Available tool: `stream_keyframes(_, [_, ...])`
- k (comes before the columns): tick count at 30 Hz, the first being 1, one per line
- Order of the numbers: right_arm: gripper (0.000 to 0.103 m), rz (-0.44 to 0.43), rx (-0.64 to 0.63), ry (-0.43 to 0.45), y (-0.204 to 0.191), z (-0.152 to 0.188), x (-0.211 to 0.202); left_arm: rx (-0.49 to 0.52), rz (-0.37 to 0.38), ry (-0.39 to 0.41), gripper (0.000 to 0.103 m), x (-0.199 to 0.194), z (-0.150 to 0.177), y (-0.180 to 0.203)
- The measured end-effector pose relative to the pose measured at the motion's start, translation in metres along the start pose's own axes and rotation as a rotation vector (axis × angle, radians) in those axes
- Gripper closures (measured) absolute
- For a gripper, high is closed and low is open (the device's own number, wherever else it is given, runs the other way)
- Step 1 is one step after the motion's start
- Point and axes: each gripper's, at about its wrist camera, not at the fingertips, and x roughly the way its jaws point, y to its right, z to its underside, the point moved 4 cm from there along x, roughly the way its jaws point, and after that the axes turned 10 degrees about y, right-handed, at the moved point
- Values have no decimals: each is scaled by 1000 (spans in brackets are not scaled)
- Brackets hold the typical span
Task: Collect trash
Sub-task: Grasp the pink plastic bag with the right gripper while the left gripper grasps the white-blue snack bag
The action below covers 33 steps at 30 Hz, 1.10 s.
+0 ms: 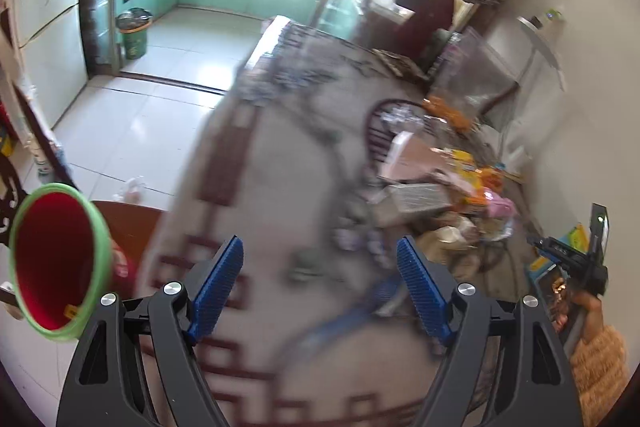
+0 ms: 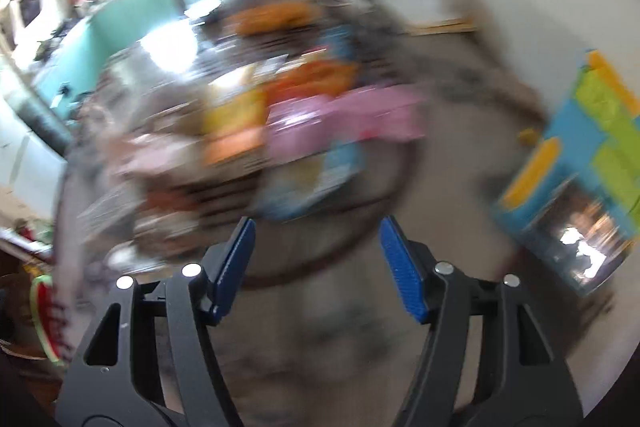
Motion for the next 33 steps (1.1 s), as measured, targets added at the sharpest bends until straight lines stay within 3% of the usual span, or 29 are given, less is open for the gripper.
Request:
stream_keyframes(3, [43,142,-56,35,64,-31,8,19,16,-10,25,8,14,47])
stream_keyframes(4, [43,150,-65,43,75,-38,11,22,18,-12,23,10,18,59])
stream_keyframes(6, [43,60,-98,22,87,-57,28,17,24,-24,22,21,28,87])
stream_keyframes(10, [43,-66,-277,-27,59,-73,66,29,65,-74,22,43,45,143])
stream_keyframes(12, [43,-119,-427,-75,35,-75,96,69,88,-83,22,48,51,171])
stream_keyframes(16, [37,-165,-704,-147,-3,-66,128,138,116,-109,22,56,62,210])
stream_keyframes(19, [37,-167,-831,-186,-16,-52,145,161,126,-141,21,67,68,229])
stream_keyframes(20, [43,-177,-832,-196,-16,-50,149,168,130,-151,21,72,69,235])
stream_keyframes(21, [66,-191,-816,-208,-15,-50,151,172,131,-157,21,76,70,239])
stream_keyframes(25, [87,-243,-700,-230,-2,-53,155,167,146,-180,21,99,67,258])
stream_keyframes(28, [90,-263,-615,-189,14,-60,138,167,171,-204,21,119,63,273])
stream_keyframes(33, [91,-293,-353,-85,57,-67,79,203,207,-238,21,163,62,307])
